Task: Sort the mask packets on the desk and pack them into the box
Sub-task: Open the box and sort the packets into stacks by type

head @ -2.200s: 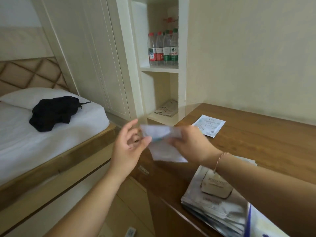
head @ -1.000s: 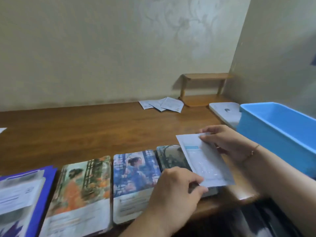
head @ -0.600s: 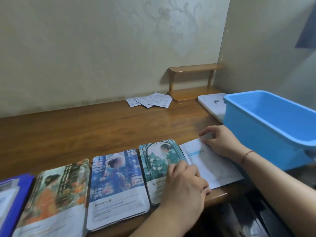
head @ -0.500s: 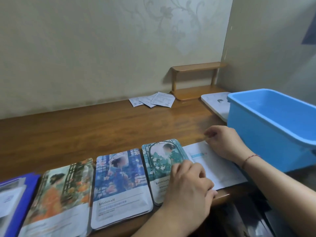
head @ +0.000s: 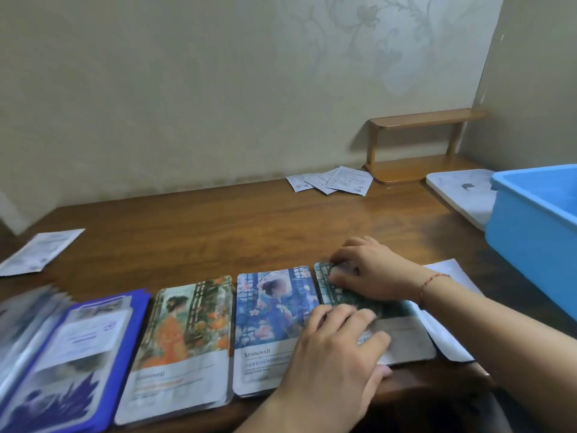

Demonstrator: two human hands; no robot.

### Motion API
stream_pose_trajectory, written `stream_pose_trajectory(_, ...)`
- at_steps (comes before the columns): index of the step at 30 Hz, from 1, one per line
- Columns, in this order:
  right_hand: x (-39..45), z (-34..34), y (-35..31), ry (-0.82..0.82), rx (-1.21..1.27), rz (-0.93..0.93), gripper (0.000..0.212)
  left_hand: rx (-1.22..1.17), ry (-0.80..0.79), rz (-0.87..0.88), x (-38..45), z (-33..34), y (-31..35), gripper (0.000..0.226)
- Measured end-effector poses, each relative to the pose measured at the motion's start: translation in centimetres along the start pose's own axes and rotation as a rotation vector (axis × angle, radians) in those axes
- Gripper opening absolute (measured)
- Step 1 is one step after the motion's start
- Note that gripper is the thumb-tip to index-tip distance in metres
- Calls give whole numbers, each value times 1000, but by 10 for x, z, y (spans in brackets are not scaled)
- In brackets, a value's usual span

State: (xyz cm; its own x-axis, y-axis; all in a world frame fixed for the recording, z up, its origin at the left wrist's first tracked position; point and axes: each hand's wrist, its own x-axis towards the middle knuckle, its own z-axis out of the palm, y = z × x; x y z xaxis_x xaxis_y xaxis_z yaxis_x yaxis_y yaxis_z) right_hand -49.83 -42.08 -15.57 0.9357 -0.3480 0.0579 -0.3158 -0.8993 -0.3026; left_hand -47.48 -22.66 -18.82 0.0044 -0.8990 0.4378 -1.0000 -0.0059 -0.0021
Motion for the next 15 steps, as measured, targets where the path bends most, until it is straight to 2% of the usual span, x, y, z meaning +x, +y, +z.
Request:
stream_pose_trajectory(7,-7,5,1,1,-69,-15,51,-23,-77,-6,-6,-4,-1,34)
stream_pose_trajectory(10,-6,-3,-4,14,-64,10,72,-3,-80,-38,-10,-14,5,30)
stream_pose_trajectory(12,4,-10,-16,164,-37,-25,87,29,-23,-72,-17,-38,1,22)
stream_pose_trajectory(13,14,-13,-28,215,-8,-44,88,63,13,-87,-22,-55,-8,22)
stream_pose_trajectory(15,39,-18,-68,201,67,-77,81,51,91,-137,-36,-96,-41,24)
